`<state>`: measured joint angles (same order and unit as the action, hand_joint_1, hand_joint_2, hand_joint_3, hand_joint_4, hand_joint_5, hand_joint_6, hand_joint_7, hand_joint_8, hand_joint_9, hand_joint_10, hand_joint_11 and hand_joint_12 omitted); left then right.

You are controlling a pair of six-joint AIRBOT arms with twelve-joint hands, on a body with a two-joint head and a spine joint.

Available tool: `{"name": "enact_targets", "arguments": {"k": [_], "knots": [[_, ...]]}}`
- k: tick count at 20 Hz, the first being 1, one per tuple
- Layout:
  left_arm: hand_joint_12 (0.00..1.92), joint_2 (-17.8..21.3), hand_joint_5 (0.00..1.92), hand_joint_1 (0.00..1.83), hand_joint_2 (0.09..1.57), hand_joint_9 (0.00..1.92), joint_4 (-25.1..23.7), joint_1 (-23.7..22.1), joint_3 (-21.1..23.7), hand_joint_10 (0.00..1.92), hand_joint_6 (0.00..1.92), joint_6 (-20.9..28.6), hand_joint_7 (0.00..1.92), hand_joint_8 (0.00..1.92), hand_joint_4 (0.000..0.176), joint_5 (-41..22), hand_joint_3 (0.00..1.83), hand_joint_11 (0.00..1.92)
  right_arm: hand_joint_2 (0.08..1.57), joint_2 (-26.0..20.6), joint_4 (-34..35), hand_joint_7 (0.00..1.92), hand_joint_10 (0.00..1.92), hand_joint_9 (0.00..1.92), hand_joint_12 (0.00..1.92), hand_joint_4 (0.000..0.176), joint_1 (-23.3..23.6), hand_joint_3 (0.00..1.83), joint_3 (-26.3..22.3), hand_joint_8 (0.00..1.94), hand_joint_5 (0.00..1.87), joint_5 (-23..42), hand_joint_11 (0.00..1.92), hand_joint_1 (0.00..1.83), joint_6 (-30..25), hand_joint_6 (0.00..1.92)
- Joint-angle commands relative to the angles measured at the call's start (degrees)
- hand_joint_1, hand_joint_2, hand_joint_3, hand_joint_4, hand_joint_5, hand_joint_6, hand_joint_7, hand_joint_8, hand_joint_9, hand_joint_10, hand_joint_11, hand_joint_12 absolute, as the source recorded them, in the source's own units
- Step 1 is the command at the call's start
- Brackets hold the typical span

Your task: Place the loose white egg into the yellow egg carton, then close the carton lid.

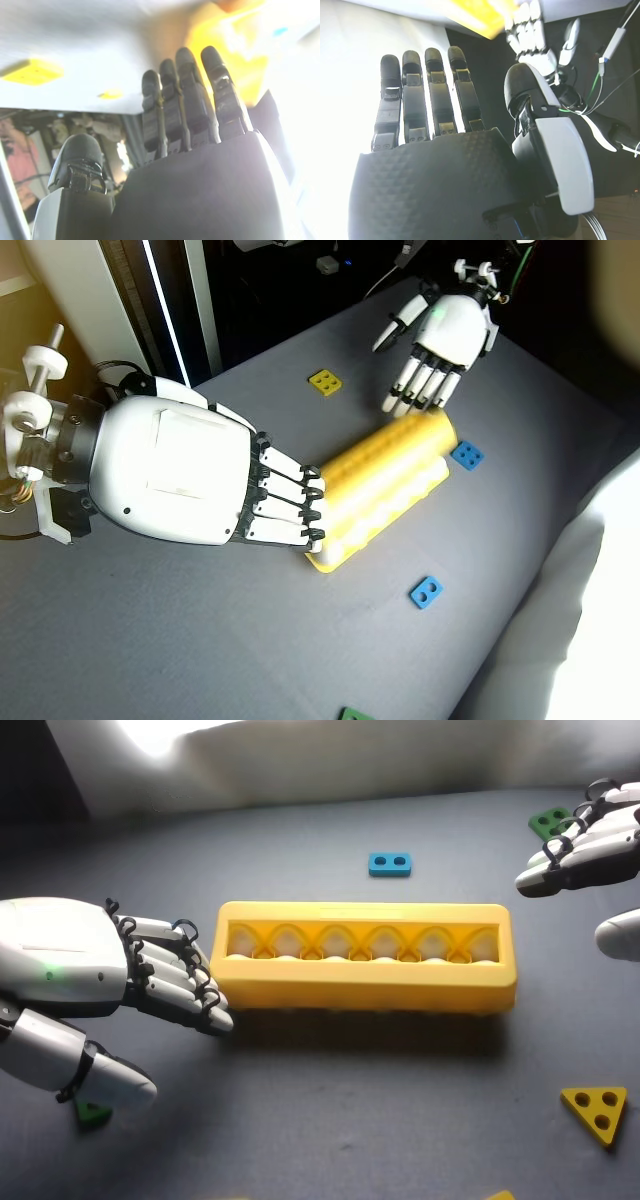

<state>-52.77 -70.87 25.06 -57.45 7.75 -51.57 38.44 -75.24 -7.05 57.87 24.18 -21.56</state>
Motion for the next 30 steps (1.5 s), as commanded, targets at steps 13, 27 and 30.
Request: {"name": "enact_targets", "arguments": {"k": [13, 27, 30], "knots": [[0.35, -2.09, 0.26, 0.00, 1.29, 0.17, 4.24, -1.73, -2.58, 0.00, 0.00, -1.50, 0.23, 0.00, 0.000, -2.61, 0.00, 0.00, 1.55, -0.87, 2.51, 0.29, 0.00, 0.25, 0.67, 0.000, 0.67, 0.00, -0.53, 0.00, 0.32, 2.22, 0.00, 0.00, -0.10, 0.00], [0.19, 6.78, 0.16, 0.00, 1.28, 0.09, 6.68, -3.21, -1.87, 0.00, 0.00, -3.88, 0.13, 0.00, 0.000, -11.98, 0.00, 0.00, 1.55, -0.90, 2.50, 0.29, 0.00, 0.25, 0.68, 0.000, 0.67, 0.00, -0.85, 0.00, 0.32, 2.48, 0.00, 0.00, -0.10, 0.00], [0.15, 9.52, 0.14, 0.00, 1.28, 0.08, 4.06, -0.78, -1.68, 0.00, 0.00, -5.54, 0.11, 0.00, 0.000, -16.00, 0.00, 0.00, 1.54, -0.91, 2.50, 0.29, 0.00, 0.25, 0.68, 0.000, 0.67, 0.00, -1.02, 0.00, 0.32, 2.66, 0.00, 0.00, -0.10, 0.00]]}}
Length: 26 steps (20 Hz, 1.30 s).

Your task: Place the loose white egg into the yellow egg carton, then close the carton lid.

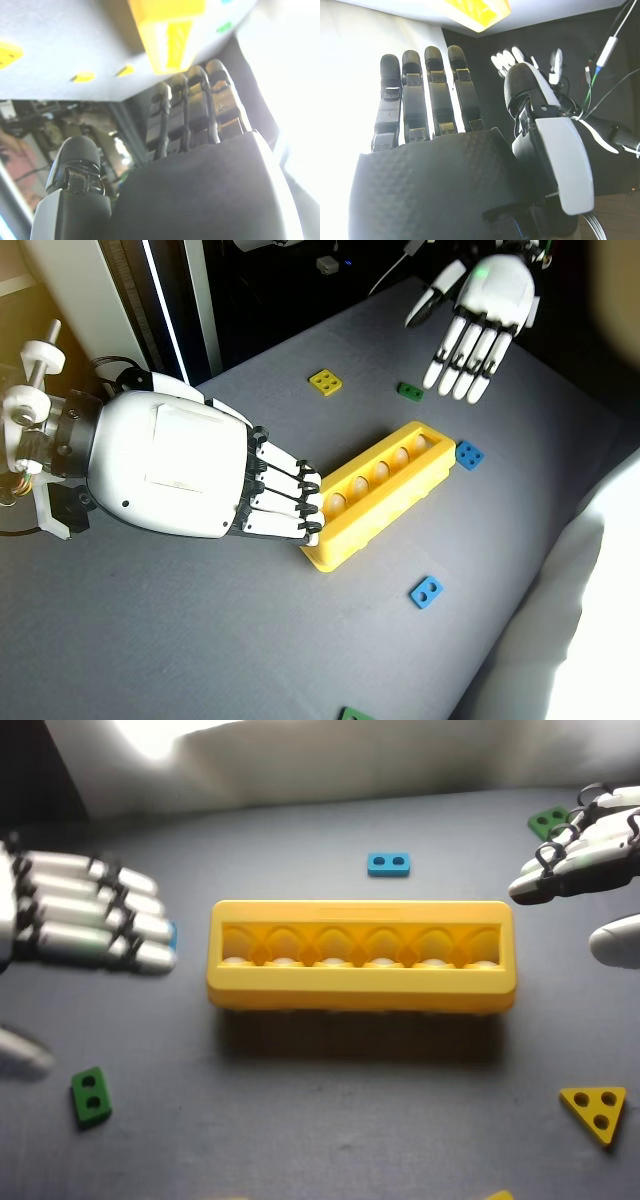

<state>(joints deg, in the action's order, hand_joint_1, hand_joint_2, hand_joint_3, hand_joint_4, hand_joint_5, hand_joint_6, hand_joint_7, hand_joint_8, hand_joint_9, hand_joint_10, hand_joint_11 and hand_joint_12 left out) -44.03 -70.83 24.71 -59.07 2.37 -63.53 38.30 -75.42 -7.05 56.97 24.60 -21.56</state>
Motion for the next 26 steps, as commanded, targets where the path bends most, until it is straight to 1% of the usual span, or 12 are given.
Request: {"name": "enact_targets", "arguments": {"k": [1, 4, 8, 12, 15, 16, 19, 22, 26], "knots": [[0.14, 1.46, 0.14, 0.00, 1.27, 0.07, 2.75, 0.33, 0.22, 0.00, 0.00, -0.21, 0.10, 0.00, 0.000, -4.62, 0.00, 0.00, 1.54, -0.78, 2.67, 0.29, 0.00, 0.24, 0.66, 0.000, 0.67, 0.00, -0.20, 0.00, 0.31, 2.25, 0.00, 0.00, -0.10, 0.00], [0.12, 3.32, 0.12, 0.00, 1.27, 0.06, 0.79, 1.12, 1.34, 0.00, 0.00, -1.10, 0.09, 0.00, 0.000, -5.89, 0.00, 0.00, 1.54, -0.78, 2.67, 0.29, 0.00, 0.25, 0.65, 0.000, 0.66, 0.00, -0.39, 0.00, 0.32, 2.35, 0.00, 0.00, -0.01, 0.00], [0.10, 4.65, 0.10, 0.00, 1.27, 0.05, 0.68, 0.31, 1.94, 0.00, 0.00, -1.52, 0.08, 0.00, 0.000, -6.96, 0.00, 0.00, 1.54, -0.80, 2.67, 0.29, 0.00, 0.25, 0.66, 0.000, 0.60, 0.00, -0.61, 0.00, 0.32, 2.56, 0.00, 0.00, 0.01, 0.00], [0.04, 4.84, 0.10, 0.00, 1.27, 0.04, 0.58, -1.57, 2.13, 0.00, 0.00, -1.52, 0.07, 0.00, 0.000, -6.18, 0.00, 0.01, 1.54, -0.84, 2.67, 0.29, 0.00, 0.25, 0.67, 0.000, 0.57, 0.00, -1.08, 0.00, 0.32, 2.96, 0.00, 0.00, 1.06, 0.00], [0.04, 4.71, 0.10, 0.00, 1.27, 0.03, 0.18, -1.73, 2.14, 0.00, 0.00, -1.51, 0.06, 0.00, 0.000, -5.55, 0.00, 0.00, 1.54, -0.84, 2.67, 0.30, 0.00, 0.26, 0.67, 0.000, 0.42, 0.00, -1.08, 0.00, 0.33, 2.97, 0.00, 0.00, 1.65, 0.00], [0.01, 4.74, 0.08, 0.00, 1.27, 0.01, -0.25, -1.73, 2.32, 0.00, 0.00, -1.51, 0.05, 0.00, 0.000, -5.40, 0.00, 0.00, 1.54, -0.84, 2.67, 0.30, 0.00, 0.26, 0.67, 0.000, 0.37, 0.00, -1.08, 0.00, 0.33, 2.99, 0.00, 0.00, 1.96, 0.00], [0.00, 4.78, 0.03, 0.00, 1.26, 0.00, -0.88, -1.76, 2.60, 0.00, 0.00, -2.04, 0.00, 0.00, 0.000, -5.18, 0.00, 0.00, 1.54, -0.84, 2.67, 0.29, 0.00, 0.25, 0.67, 0.000, 0.37, 0.00, -1.11, 0.00, 0.32, 3.01, 0.00, 0.00, 2.04, 0.00], [0.00, 4.81, 0.01, 0.00, 1.26, 0.00, -0.87, -2.31, 3.50, 0.00, 0.00, -2.42, 0.00, 0.00, 0.000, -4.04, 0.00, 0.00, 1.54, -0.83, 2.62, 0.30, 0.00, 0.25, 0.66, 0.000, 0.45, 0.00, -1.27, 0.00, 0.33, 3.01, 0.00, 0.00, 2.28, 0.00], [0.00, 4.83, 0.00, 0.00, 1.26, 0.00, -0.91, -2.55, 4.90, 0.00, 0.00, -1.60, 0.00, 0.00, 0.000, -3.62, 0.00, 0.00, 1.54, -0.83, 2.32, 0.31, 0.00, 0.26, 0.68, 0.000, 0.78, 0.00, -1.43, 0.00, 0.33, 3.01, 0.00, 0.00, 2.28, 0.00]]}}
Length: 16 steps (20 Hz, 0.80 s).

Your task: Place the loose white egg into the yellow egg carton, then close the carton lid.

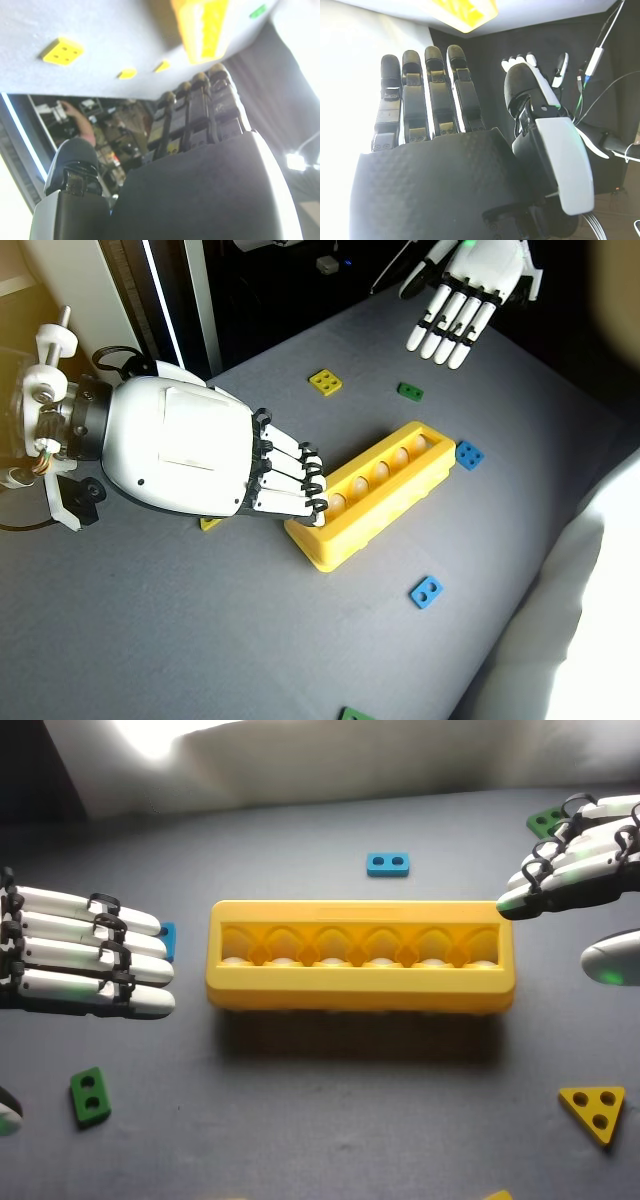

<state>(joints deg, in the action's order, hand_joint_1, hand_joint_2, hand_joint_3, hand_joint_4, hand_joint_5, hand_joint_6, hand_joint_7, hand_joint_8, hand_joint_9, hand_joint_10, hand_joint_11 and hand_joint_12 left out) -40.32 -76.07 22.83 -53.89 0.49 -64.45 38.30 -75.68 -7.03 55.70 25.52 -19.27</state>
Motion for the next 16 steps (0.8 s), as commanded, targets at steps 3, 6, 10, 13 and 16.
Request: {"name": "enact_targets", "arguments": {"k": [3, 6, 10, 13, 16], "knots": [[0.00, 0.93, 0.02, 0.00, 1.26, 0.00, 3.07, -0.98, 0.59, 0.00, 0.01, 0.03, 0.00, 0.00, 0.000, -0.48, 0.00, 0.00, 1.54, -0.83, 2.15, 0.30, 0.00, 0.25, 0.66, 0.000, 0.83, 0.00, -0.57, 0.00, 0.32, 2.09, 0.00, 0.00, -0.02, 0.00], [0.00, 0.92, 0.01, 0.00, 1.26, 0.00, 4.01, -0.85, -0.14, 0.00, 0.00, 2.32, 0.00, 0.00, 0.000, 0.17, 0.00, 0.00, 1.54, -0.84, 1.72, 0.30, 0.00, 0.26, 0.67, 0.000, 0.91, 0.00, -1.01, 0.00, 0.32, 2.09, 0.00, 0.00, -0.02, 0.00], [0.00, 1.09, 0.01, 0.00, 1.26, 0.00, 4.17, -0.42, 0.57, 0.00, 0.00, 2.69, 0.00, 0.00, 0.000, 0.31, 0.00, 0.00, 1.54, -0.85, 1.71, 0.30, 0.00, 0.25, 0.67, 0.000, 1.00, 0.00, -1.17, 0.00, 0.32, 2.09, 0.00, 0.00, -0.02, 0.00], [0.00, 1.11, 0.01, 0.00, 1.26, 0.00, 4.48, -0.43, 1.85, 0.00, 0.00, 3.17, 0.00, 0.00, 0.000, 1.57, 0.00, 0.00, 1.54, -0.84, 1.71, 0.30, 0.00, 0.25, 0.67, 0.000, 1.01, 0.00, -1.18, 0.00, 0.33, 2.09, 0.00, 0.00, -0.02, 0.00], [0.00, 1.35, 0.02, 0.00, 1.26, 0.00, 4.48, -0.21, 2.16, 0.00, 0.01, 3.42, 0.00, 0.00, 0.000, 1.67, 0.00, 0.00, 1.55, -0.86, 1.67, 0.30, 0.00, 0.25, 0.66, 0.000, 0.98, 0.00, -1.18, 0.00, 0.33, 2.09, 0.00, 0.00, -0.02, 0.00]]}}
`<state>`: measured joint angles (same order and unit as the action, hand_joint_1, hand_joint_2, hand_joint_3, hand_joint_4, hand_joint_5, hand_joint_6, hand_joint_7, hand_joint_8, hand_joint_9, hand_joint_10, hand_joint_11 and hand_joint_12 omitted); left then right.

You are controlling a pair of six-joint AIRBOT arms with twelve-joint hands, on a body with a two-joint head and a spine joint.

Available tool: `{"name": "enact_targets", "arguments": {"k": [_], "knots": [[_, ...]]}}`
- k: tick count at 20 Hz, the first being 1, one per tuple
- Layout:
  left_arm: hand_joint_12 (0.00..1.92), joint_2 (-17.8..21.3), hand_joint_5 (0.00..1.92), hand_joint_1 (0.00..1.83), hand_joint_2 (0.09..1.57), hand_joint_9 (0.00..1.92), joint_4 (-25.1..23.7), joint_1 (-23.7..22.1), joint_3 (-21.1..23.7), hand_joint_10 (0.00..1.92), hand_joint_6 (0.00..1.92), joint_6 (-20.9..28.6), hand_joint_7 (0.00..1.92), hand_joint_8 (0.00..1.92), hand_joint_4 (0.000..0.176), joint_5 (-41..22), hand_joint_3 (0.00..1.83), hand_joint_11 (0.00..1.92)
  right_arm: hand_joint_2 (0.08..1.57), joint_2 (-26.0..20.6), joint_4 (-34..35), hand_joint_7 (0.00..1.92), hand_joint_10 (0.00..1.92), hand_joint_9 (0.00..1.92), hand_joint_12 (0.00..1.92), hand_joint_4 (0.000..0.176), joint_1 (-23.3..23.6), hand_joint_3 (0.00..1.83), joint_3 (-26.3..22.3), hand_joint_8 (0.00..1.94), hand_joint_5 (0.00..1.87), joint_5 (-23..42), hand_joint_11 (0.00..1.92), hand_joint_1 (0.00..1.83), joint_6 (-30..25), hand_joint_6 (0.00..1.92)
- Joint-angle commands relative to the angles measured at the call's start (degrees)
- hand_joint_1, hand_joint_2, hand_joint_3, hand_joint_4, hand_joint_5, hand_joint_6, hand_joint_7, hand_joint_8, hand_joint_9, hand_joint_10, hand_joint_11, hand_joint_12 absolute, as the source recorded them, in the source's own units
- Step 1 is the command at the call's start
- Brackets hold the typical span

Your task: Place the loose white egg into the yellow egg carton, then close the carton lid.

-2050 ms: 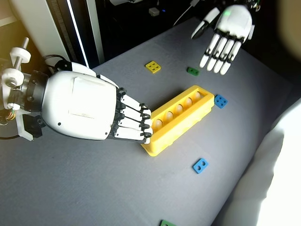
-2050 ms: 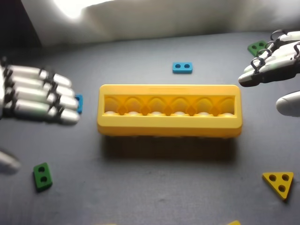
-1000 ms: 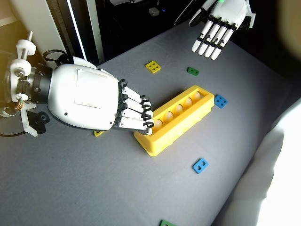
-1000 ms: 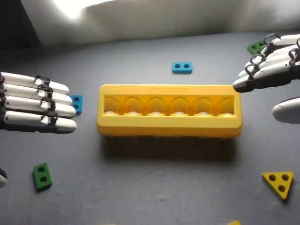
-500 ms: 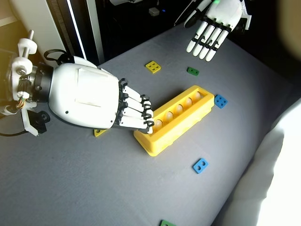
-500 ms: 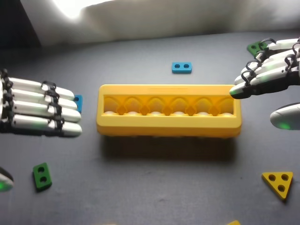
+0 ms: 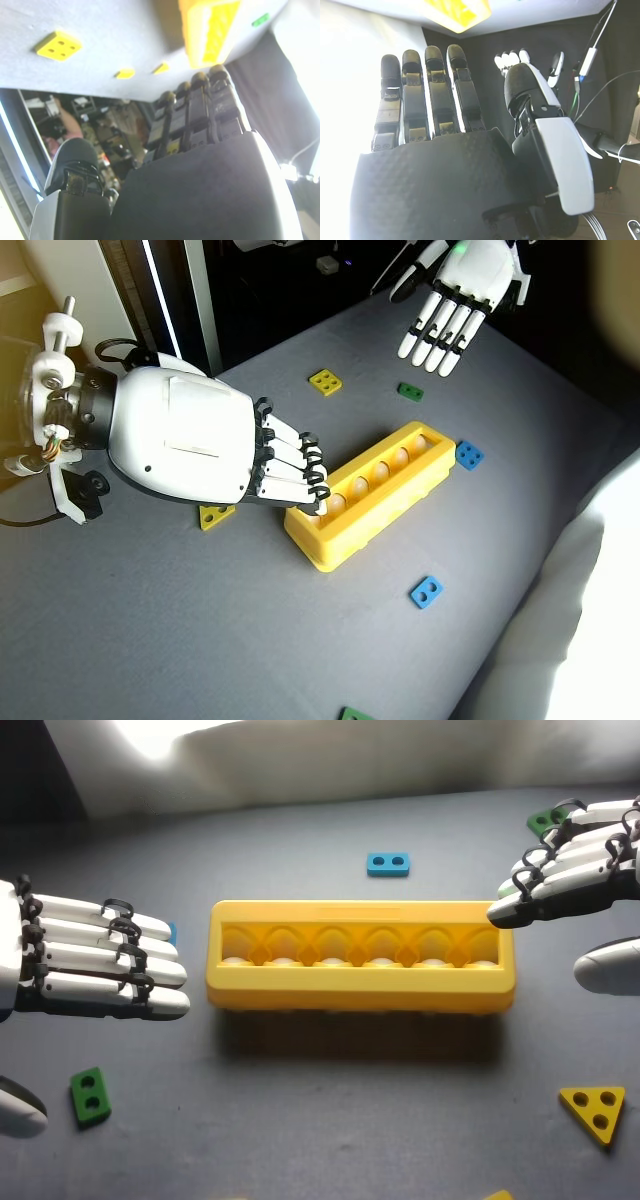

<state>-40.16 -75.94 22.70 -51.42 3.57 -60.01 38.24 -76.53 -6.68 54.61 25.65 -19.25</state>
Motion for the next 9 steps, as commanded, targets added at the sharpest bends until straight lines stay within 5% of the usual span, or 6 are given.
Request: {"name": "enact_targets", "arguments": {"k": [1, 9], "knots": [[0.00, 1.25, 0.02, 0.00, 1.26, 0.00, 4.35, 0.00, -0.45, 0.00, 0.01, 0.45, 0.00, 0.00, 0.000, -3.06, 0.00, 0.00, 1.55, -0.79, 2.51, 0.30, 0.00, 0.25, 0.66, 0.000, 0.63, 0.00, -0.09, 0.00, 0.32, 1.96, 0.00, 0.00, -0.05, 0.00], [0.00, 1.24, 0.04, 0.00, 1.26, 0.00, 5.33, 0.00, -0.61, 0.00, 0.01, 0.60, 0.01, 0.00, 0.000, -3.47, 0.00, 0.00, 1.53, -0.80, 2.40, 0.31, 0.00, 0.26, 0.68, 0.000, 0.59, 0.00, -0.13, 0.00, 0.34, 1.96, 0.00, 0.00, -0.04, 0.00]]}}
